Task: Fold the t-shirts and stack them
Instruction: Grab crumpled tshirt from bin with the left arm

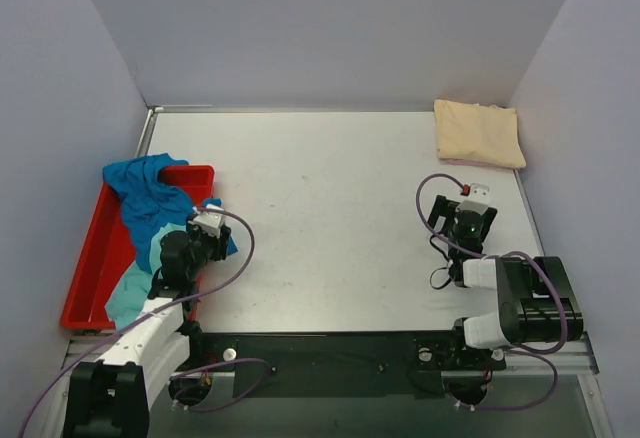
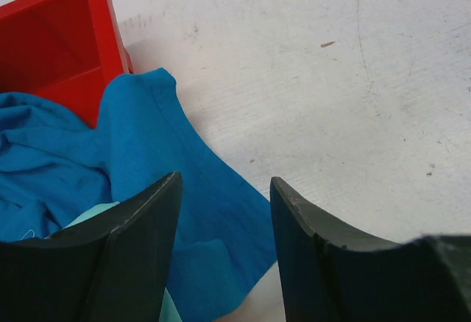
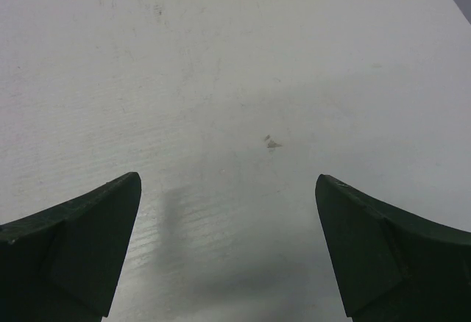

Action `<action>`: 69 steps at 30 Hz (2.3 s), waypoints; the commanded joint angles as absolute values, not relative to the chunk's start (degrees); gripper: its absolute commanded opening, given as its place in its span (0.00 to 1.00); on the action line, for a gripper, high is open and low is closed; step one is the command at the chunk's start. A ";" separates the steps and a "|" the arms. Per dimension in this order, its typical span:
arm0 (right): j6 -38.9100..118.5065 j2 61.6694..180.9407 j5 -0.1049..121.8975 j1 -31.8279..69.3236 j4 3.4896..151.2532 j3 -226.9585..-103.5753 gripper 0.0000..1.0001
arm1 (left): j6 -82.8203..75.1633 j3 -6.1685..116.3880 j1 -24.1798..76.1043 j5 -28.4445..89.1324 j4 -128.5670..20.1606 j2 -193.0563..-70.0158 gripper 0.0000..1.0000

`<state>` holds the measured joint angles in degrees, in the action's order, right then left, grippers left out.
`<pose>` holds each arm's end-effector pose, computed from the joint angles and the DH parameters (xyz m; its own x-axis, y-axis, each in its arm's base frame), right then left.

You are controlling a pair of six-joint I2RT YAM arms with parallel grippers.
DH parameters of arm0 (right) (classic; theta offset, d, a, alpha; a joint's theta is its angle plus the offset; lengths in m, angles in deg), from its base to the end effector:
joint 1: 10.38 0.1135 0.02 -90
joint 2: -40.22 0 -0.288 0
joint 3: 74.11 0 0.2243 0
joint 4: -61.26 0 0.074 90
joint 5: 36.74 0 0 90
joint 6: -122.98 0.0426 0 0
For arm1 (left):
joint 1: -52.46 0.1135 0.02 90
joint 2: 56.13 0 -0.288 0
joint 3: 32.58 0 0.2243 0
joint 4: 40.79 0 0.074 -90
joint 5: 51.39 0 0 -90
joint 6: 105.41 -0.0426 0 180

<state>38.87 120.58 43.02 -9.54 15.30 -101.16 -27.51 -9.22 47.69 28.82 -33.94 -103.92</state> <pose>0.2208 -0.0043 0.2027 -0.1106 0.0994 -0.9889 0.1741 0.9815 0.0792 0.1402 -0.0190 0.1990 -0.2433 0.2276 -0.9429 0.3012 0.9418 0.1496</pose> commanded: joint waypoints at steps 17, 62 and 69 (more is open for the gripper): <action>45.03 92.79 78.30 0.93 53.22 -125.49 1.00 | -43.00 33.90 50.52 41.33 -87.40 -112.81 0.92; 31.05 107.99 70.57 22.49 74.67 -142.37 0.96 | -33.95 56.50 66.17 55.65 -69.05 -153.37 0.00; 30.70 106.76 70.31 23.63 74.32 -142.98 0.96 | -37.03 67.38 66.08 51.71 -78.53 -142.80 0.00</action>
